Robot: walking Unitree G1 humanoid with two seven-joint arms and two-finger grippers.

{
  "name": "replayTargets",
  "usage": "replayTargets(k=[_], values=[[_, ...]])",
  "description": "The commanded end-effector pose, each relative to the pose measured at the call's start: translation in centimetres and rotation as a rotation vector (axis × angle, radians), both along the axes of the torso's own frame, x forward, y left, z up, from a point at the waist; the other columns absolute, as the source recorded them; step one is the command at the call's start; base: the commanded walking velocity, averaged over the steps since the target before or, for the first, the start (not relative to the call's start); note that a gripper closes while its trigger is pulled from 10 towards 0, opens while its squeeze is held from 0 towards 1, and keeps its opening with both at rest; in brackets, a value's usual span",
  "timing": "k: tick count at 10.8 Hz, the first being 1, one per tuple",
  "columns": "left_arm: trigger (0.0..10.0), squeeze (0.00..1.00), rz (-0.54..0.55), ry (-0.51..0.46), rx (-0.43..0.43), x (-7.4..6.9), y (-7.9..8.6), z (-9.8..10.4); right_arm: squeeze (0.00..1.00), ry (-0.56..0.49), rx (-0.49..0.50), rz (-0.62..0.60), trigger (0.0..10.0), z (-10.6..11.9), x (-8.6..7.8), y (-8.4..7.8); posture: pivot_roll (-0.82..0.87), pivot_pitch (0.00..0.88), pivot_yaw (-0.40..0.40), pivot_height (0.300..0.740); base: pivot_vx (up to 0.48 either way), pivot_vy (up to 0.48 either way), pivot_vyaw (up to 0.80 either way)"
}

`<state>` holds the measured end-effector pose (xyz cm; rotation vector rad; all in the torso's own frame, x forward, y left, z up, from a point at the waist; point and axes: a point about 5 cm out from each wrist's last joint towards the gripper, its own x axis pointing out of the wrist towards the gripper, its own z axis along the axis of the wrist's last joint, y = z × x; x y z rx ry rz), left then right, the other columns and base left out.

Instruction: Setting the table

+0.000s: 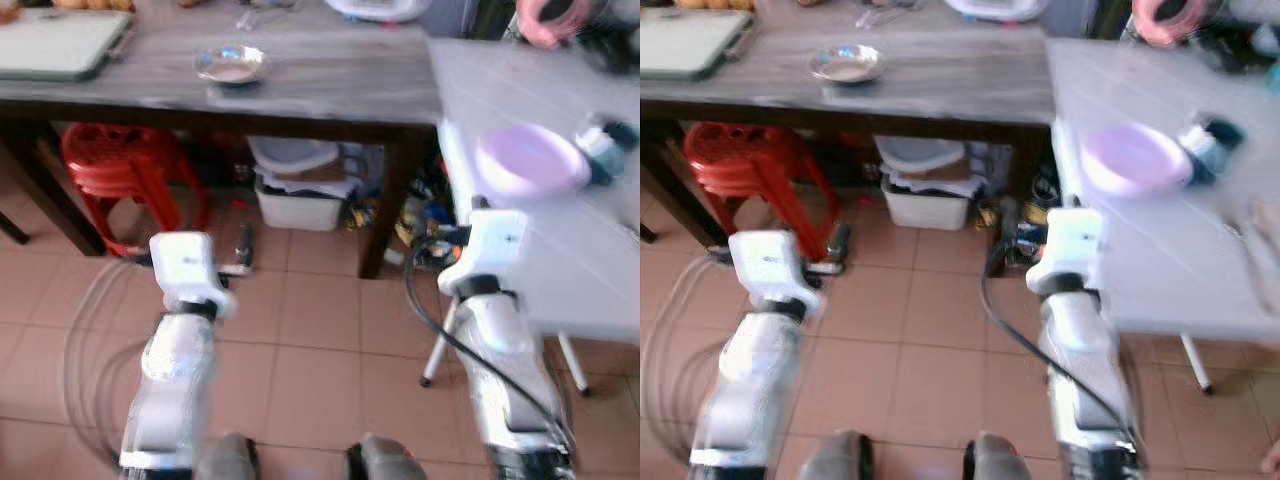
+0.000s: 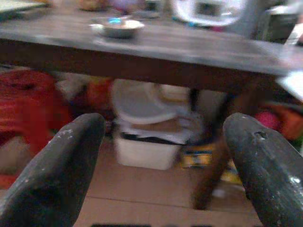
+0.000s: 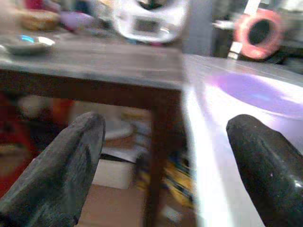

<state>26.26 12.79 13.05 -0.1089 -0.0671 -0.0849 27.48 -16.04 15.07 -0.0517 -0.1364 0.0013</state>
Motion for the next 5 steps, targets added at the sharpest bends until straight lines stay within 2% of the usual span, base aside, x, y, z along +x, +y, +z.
replayTargets(k=[1, 3, 5], values=[[10.0, 0.0, 0.016, -0.005, 0.026, 0.0, 0.5, 0.1, 0.0, 0.003, 0.019, -0.008, 10.0, 0.1, 0.1, 0.2, -0.04, 0.158, -0.013, 0.74, 0.0, -0.48, 0.0], [10.0, 0.0, 0.009, 0.003, 0.038, 0.2, 0.4, -0.3, 0.0, 0.021, 0.019, -0.003, 10.0, -0.4, 0.3, 0.6, -0.03, 0.143, -0.015, 0.74, 0.0, -0.48, 0.0], [10.0, 0.0, 0.028, -0.016, 0.062, 0.9, 1.0, 0.1, 0.0, 0.0, 0.024, 0.01, 10.0, 0.2, 1.3, 1.0, -0.01, 0.142, -0.006, 0.74, 0.0, -0.48, 0.0]])
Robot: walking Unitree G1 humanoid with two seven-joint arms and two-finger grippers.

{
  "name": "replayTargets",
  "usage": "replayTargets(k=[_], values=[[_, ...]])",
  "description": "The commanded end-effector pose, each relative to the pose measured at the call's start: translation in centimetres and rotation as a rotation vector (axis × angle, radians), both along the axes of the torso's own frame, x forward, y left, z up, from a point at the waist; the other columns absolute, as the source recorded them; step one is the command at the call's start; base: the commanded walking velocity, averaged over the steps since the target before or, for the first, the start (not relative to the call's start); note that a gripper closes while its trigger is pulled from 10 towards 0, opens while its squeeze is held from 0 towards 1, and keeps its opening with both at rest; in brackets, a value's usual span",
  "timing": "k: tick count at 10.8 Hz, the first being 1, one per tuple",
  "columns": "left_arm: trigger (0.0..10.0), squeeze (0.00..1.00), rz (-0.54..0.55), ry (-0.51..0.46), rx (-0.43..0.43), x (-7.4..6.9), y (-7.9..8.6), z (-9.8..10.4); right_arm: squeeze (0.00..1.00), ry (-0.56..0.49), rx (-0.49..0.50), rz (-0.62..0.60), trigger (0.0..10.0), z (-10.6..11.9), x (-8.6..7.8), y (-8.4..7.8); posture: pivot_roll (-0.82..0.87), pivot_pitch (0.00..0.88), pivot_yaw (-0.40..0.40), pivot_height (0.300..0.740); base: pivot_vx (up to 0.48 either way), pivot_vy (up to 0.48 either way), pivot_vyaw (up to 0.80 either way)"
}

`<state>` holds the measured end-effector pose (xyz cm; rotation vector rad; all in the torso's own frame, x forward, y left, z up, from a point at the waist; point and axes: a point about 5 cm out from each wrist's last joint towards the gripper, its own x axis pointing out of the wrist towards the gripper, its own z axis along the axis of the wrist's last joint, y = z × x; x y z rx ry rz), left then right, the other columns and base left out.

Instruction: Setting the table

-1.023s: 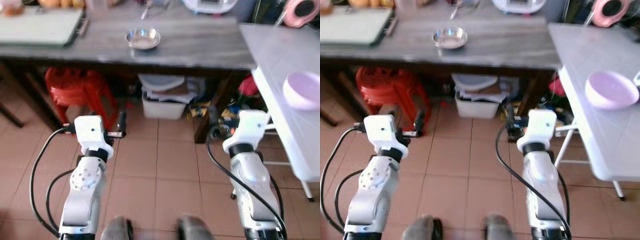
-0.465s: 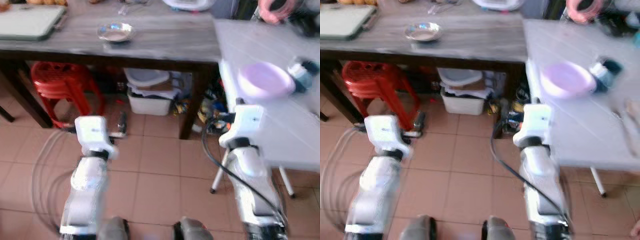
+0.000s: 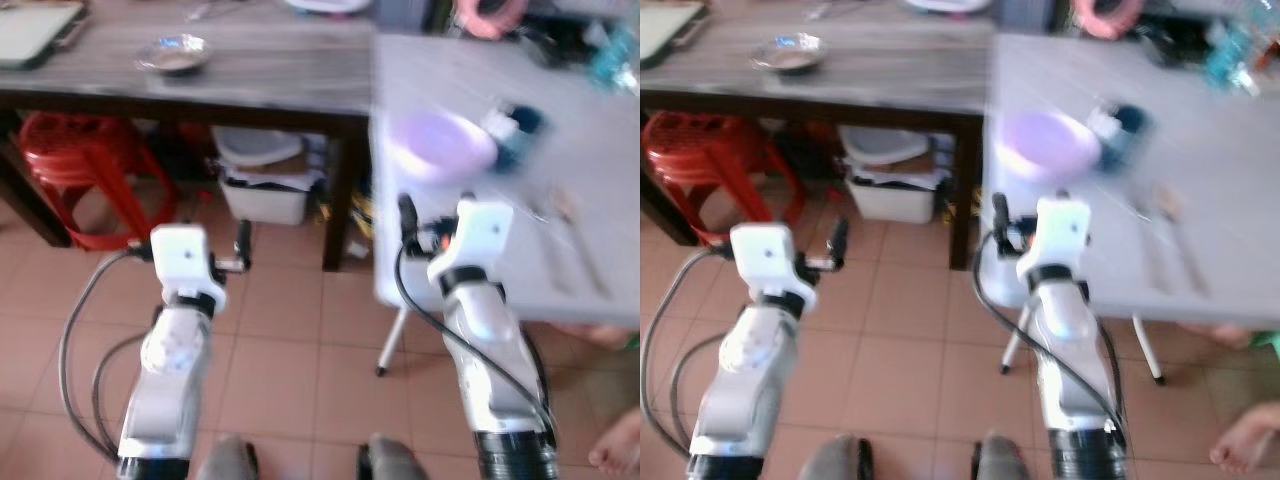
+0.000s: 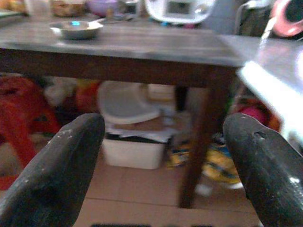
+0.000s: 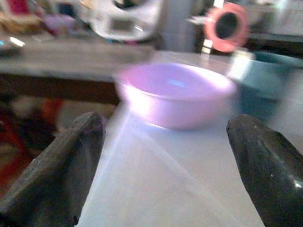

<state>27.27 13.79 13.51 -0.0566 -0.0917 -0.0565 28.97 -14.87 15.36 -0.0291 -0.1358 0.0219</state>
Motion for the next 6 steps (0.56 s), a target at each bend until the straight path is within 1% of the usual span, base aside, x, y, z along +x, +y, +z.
replayTargets(k=[1, 2, 3, 4, 5, 6], values=[[10.0, 0.0, 0.022, -0.018, 0.025, 0.2, 0.5, 0.6, 0.0, -0.007, -0.001, -0.023, 10.0, 0.2, 0.1, -0.3, 0.0, 0.155, -0.002, 0.74, 0.0, -0.345, 0.0], [10.0, 0.0, 0.031, -0.018, 0.022, 0.0, 0.5, 0.7, 0.0, 0.001, 0.001, -0.032, 10.0, 0.0, -0.2, -0.4, -0.01, 0.168, -0.003, 0.74, 0.0, 0.0, 0.0], [10.0, 0.0, 0.033, 0.006, -0.022, -0.2, 0.5, 0.2, 0.0, 0.016, 0.009, -0.038, 10.0, -0.3, -0.4, -0.5, -0.01, 0.168, -0.004, 0.74, 0.0, 0.0, 0.0], [10.0, 0.0, 0.019, 0.032, -0.043, -0.5, 0.4, -0.4, 0.0, 0.015, 0.001, -0.033, 10.0, -0.4, -0.5, -0.4, -0.01, 0.17, -0.005, 0.74, 0.0, 0.0, 0.0], [10.0, 0.0, 0.007, 0.045, -0.035, -0.7, 0.3, -0.4, 0.0, 0.013, 0.002, -0.04, 10.0, -0.4, -0.5, -0.7, -0.01, 0.17, -0.008, 0.74, 0.0, 0.0, 0.0], [10.0, 0.0, 0.018, 0.101, -0.043, -1.0, 0.3, -0.7, 0.0, 0.031, 0.017, -0.039, 10.0, -0.7, -0.7, -0.6, -0.01, 0.171, -0.01, 0.74, 0.0, 0.0, 0.0]])
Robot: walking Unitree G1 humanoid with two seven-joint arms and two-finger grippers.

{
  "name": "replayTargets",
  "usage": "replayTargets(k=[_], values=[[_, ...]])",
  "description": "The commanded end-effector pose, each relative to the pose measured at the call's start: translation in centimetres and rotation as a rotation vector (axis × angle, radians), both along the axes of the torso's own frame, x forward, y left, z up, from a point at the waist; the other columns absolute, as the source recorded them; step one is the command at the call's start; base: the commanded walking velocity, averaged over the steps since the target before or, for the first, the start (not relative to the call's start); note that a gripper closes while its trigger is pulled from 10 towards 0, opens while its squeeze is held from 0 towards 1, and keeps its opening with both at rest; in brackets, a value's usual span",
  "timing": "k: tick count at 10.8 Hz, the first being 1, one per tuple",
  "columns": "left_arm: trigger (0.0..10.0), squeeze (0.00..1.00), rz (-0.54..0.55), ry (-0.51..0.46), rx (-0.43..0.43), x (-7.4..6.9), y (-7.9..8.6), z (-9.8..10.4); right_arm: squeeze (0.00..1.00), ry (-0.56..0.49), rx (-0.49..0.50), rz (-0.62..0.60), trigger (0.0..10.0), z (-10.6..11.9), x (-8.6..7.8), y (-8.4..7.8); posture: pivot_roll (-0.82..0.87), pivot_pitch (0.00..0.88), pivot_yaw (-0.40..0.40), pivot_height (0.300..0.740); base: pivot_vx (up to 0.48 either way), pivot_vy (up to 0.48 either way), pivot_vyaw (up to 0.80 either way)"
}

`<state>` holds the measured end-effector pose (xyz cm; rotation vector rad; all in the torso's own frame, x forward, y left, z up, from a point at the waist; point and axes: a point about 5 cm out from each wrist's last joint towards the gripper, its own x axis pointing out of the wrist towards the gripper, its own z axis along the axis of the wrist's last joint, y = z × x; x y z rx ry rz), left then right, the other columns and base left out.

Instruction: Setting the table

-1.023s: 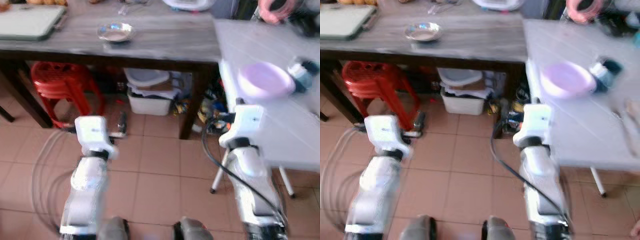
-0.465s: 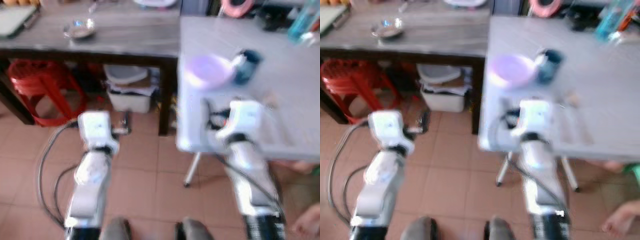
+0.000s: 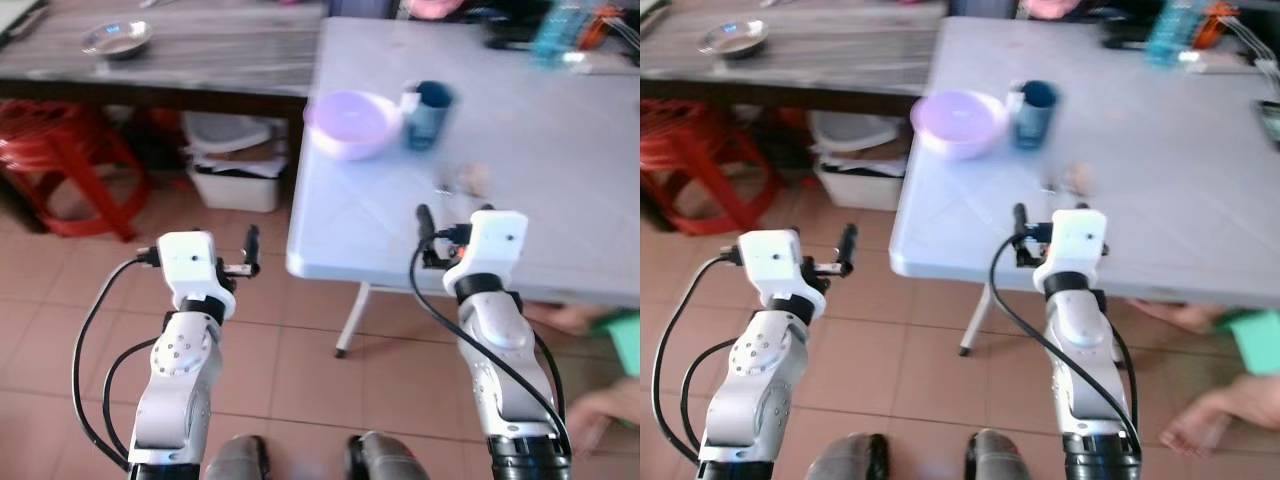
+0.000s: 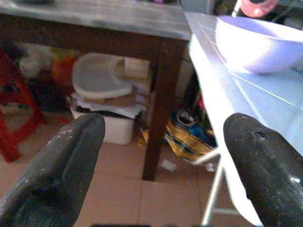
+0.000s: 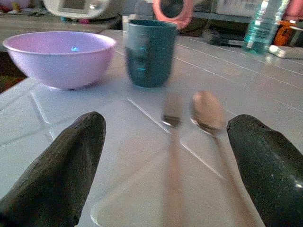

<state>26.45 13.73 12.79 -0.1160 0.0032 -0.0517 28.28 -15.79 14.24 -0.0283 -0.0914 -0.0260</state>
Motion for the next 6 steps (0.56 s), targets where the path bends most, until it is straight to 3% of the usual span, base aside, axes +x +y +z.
replayTargets(k=[1, 6], values=[[10.0, 0.0, 0.015, 0.006, 0.018, -0.33, 0.63, -0.13, 0.0, 0.012, -0.015, 0.017, 10.0, -0.03, -0.39, 0.49, -0.01, 0.168, -0.009, 0.74, 0.0, 0.0, 0.0], [10.0, 0.0, 0.015, 0.006, 0.018, -0.33, 0.63, -0.13, 0.0, 0.012, -0.015, 0.017, 10.0, -0.03, -0.39, 0.49, -0.01, 0.168, -0.009, 0.74, 0.0, 0.0, 0.0]])
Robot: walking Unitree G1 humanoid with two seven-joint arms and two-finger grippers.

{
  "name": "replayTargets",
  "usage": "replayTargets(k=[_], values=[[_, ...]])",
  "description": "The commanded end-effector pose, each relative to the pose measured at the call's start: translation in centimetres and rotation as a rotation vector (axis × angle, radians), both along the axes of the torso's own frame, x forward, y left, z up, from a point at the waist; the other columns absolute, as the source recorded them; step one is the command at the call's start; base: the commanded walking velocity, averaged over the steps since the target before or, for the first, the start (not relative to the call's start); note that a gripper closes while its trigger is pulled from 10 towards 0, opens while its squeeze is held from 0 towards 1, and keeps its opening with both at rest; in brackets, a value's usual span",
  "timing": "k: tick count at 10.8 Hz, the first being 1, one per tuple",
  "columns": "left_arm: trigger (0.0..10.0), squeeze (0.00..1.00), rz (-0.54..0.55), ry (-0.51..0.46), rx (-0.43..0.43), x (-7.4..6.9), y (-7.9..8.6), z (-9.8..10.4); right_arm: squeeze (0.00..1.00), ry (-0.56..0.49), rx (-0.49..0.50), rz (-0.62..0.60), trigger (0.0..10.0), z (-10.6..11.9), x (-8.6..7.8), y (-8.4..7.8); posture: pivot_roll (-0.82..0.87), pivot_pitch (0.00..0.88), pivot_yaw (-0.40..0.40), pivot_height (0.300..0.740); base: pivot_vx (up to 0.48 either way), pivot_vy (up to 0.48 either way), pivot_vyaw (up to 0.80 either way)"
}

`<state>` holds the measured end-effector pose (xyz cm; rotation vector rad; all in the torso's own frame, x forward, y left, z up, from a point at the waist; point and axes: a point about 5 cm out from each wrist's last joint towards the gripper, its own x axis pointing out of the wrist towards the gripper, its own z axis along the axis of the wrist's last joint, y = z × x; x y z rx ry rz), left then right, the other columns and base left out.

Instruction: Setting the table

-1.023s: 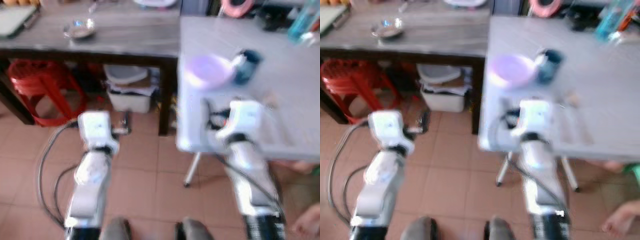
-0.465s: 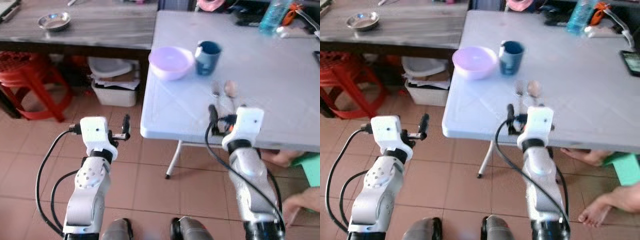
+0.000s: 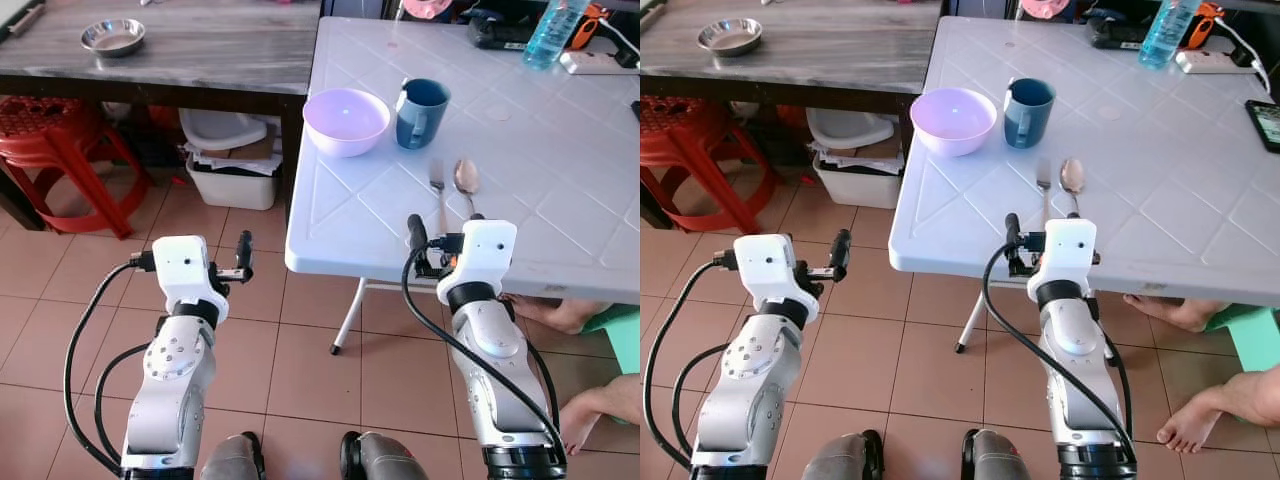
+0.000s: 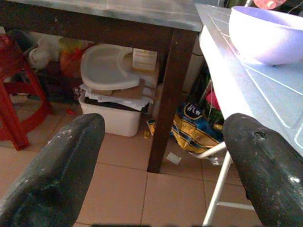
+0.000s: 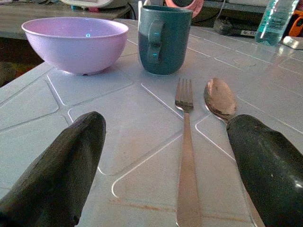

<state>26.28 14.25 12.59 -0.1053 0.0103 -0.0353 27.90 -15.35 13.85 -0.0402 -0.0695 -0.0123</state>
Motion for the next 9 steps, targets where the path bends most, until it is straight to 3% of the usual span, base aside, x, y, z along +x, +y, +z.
replayTargets(k=[1, 9], values=[[10.0, 0.0, -0.001, -0.002, 0.007, -0.17, 0.11, 0.07, 0.0, -0.01, -0.003, 0.004, 10.0, 0.36, -0.02, 0.05, -0.01, 0.168, -0.009, 0.74, 0.0, 0.0, 0.0], [10.0, 0.0, -0.001, -0.002, 0.007, -0.17, 0.11, 0.07, 0.0, -0.01, -0.003, 0.004, 10.0, 0.36, -0.02, 0.05, -0.01, 0.168, -0.009, 0.74, 0.0, 0.0, 0.0]])
